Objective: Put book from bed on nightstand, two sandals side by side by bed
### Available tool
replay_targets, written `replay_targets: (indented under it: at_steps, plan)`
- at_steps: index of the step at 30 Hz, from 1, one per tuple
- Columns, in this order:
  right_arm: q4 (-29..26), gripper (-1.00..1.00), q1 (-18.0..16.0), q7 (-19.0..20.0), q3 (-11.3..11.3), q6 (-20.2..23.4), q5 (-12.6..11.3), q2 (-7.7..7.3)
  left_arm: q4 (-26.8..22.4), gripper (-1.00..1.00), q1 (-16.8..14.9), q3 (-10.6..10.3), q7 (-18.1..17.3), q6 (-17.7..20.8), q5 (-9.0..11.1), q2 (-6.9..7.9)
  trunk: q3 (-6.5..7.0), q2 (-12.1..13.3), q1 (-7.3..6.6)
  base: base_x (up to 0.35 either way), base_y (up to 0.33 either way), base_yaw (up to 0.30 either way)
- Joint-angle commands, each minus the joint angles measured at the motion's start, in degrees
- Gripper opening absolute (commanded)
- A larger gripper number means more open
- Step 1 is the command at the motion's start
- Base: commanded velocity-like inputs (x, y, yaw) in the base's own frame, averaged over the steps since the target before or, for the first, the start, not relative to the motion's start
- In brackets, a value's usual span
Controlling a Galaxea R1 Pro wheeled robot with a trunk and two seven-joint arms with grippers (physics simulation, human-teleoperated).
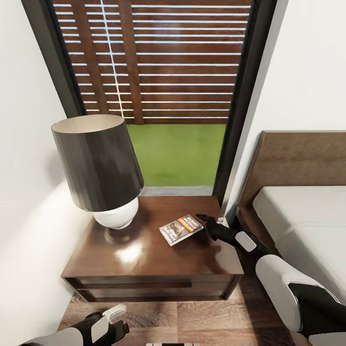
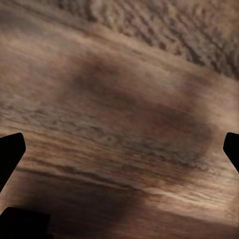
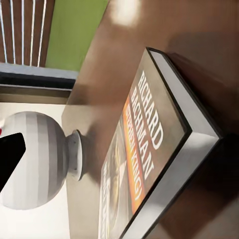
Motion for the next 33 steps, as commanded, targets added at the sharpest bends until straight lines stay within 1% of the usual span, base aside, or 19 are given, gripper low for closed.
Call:
replay_targets:
  at_steps: [1, 12, 20, 33]
  plan:
    - [0.00, 1.00, -0.03, 0.05, -0.48, 0.49, 0.01, 0.02, 0.03, 1.00, -0.04, -0.46, 0.14, 0.17, 0.60, 0.00, -0.05, -0.02, -0.01, 0.001, -0.002, 0.000]
    - [0.00, 1.00, -0.03, 0.05, -0.48, 0.49, 0.00, 0.02, 0.03, 1.00, -0.04, -0.46, 0.14, 0.19, 0.54, -0.03, -0.05, -0.02, -0.01, -0.003, 0.000, 0.000]
    - [0.00, 1.00, -0.03, 0.05, -0.48, 0.49, 0.05, 0.02, 0.03, 1.00, -0.04, -0.46, 0.14, 0.18, 0.53, 0.00, -0.05, -0.02, -0.01, -0.208, 0.000, 0.000]
    - [0.01, 1.00, -0.03, 0.05, -0.48, 0.49, 0.03, 0.02, 0.03, 1.00, -0.04, -0.46, 0.14, 0.19, 0.52, 0.00, -0.05, -0.02, -0.01, -0.020, 0.000, 0.000]
